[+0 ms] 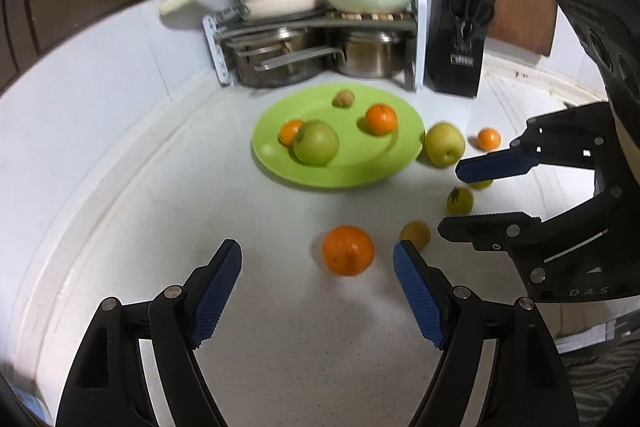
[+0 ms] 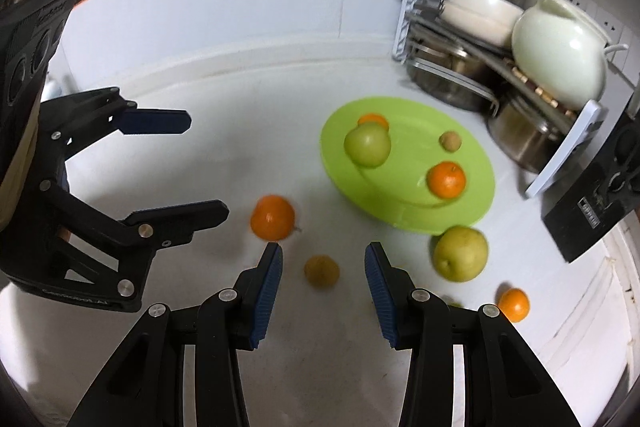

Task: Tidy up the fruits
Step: 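Move both tools back toward the large orange on the counter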

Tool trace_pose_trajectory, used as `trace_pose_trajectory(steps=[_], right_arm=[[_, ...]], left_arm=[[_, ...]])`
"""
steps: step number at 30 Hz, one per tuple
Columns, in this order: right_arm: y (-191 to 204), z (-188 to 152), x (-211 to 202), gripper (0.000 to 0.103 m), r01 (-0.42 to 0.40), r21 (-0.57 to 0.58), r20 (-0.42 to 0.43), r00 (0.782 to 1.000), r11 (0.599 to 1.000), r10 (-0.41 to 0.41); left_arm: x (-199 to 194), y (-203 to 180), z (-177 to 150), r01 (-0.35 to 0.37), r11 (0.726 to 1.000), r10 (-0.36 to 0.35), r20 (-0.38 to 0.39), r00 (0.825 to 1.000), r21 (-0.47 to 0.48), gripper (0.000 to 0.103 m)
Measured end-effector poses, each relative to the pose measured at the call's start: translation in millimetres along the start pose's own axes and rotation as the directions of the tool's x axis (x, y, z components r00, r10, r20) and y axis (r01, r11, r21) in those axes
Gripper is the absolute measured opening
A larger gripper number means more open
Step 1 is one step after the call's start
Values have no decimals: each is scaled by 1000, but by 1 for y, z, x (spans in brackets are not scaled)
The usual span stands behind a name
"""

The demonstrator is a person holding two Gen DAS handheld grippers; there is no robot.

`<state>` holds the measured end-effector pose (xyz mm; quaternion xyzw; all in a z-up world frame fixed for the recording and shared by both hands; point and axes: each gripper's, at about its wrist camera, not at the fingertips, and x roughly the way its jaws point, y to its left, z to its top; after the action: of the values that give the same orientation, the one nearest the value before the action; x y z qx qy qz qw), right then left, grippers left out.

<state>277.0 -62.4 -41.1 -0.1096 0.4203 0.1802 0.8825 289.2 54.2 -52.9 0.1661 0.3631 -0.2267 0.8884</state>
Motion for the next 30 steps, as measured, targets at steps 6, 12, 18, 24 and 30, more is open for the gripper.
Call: trace_pose_trajectory(steps=[6, 12, 18, 24, 30], right_arm=[[2, -5, 22, 44, -8, -23, -66, 998, 1000, 6], [-2, -9, 42, 44, -32, -42, -135, 991, 999, 26], [-5, -11, 53, 44, -51, -41, -158, 986, 998, 44], [-7, -8, 58, 44, -67, -47, -164, 985, 997, 59], [-9, -6, 61, 43, -89, -37, -163, 983, 995, 82]], left_arm=[[30, -3, -8, 33, 999, -31, -49, 998, 43, 78], [49, -4, -9, 52, 996, -47, -72, 996, 66, 78], [65, -3, -6, 65, 997, -60, -93, 994, 50, 77], [70, -2, -5, 82, 996, -78, -99, 992, 33, 63], [72, -5, -5, 129, 991, -126, -109, 986, 21, 41]])
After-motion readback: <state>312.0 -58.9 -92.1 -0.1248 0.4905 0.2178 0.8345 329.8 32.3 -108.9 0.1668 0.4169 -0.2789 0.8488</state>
